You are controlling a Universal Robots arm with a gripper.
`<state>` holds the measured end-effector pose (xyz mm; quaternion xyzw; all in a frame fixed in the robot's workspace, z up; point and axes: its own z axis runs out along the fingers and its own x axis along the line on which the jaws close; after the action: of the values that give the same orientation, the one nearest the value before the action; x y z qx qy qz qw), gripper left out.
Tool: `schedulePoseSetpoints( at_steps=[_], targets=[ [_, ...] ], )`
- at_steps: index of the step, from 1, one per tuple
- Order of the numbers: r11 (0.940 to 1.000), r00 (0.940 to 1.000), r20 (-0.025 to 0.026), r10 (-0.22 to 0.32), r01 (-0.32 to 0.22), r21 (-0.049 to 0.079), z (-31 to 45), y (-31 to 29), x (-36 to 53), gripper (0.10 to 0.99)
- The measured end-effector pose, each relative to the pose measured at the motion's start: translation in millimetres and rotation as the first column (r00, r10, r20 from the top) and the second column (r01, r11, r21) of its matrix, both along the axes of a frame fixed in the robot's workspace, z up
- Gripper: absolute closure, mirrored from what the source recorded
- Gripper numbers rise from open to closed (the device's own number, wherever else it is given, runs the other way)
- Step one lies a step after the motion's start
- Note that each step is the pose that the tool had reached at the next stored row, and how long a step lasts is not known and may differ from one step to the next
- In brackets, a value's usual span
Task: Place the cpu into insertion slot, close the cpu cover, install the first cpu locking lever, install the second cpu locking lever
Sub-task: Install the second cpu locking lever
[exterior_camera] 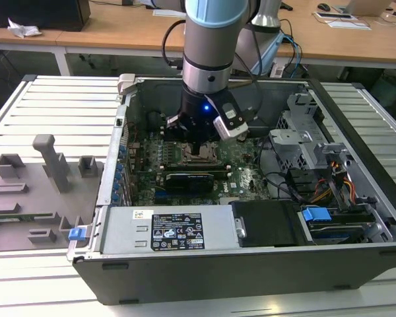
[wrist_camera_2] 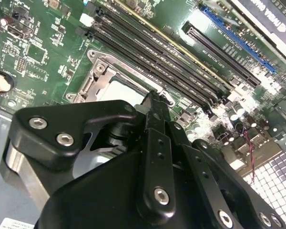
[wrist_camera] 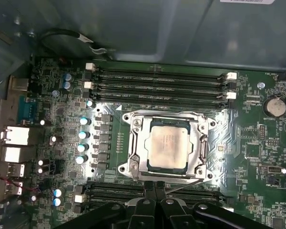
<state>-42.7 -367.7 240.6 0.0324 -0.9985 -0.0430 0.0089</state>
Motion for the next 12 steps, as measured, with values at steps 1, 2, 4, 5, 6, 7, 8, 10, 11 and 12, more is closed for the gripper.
schedulePoseSetpoints(
  at_steps=[1, 2, 4, 5, 6, 7, 8, 10, 11, 12],
  targets=[
    [1.0, 1.0, 0.0001, 0.0, 0.0, 0.0, 0.0, -1.1, -0.9, 0.98],
    [1.0, 1.0, 0.0, 0.0, 0.0, 0.0, -0.1, -1.9, -1.7, 0.98],
    [1.0, 1.0, 0.0001, 0.0, 0.0, 0.001, -0.3, -3.2, -3.1, 0.98],
    [1.0, 1.0, 0.0, 0.0, 0.0, 0.001, -0.8, -4.2, -4.6, 0.98],
    [1.0, 1.0, 0.0001, 0.0, 0.0, 0.003, -1.4, -4.6, -5.7, 0.98],
    [1.0, 1.0, 0.0001, 0.0, 0.0, 0.004, -2.4, -4.7, -7.0, 0.98],
    [1.0, 1.0, 0.0001, 0.0, 0.0, 0.004, -4.6, -4.8, -9.3, 0.98],
    [1.0, 1.0, 0.0, 0.0, 0.0, 0.005, -11.0, -4.8, -13.8, 0.98],
    [0.9999, 1.0, -0.0002, 0.0, 0.0, 0.012, -12.5, -5.1, -14.9, 0.98],
    [0.9998, 1.0, 0.0, -0.001, 0.001, 0.022, -13.2, -5.6, -15.4, 0.98]
  ],
)
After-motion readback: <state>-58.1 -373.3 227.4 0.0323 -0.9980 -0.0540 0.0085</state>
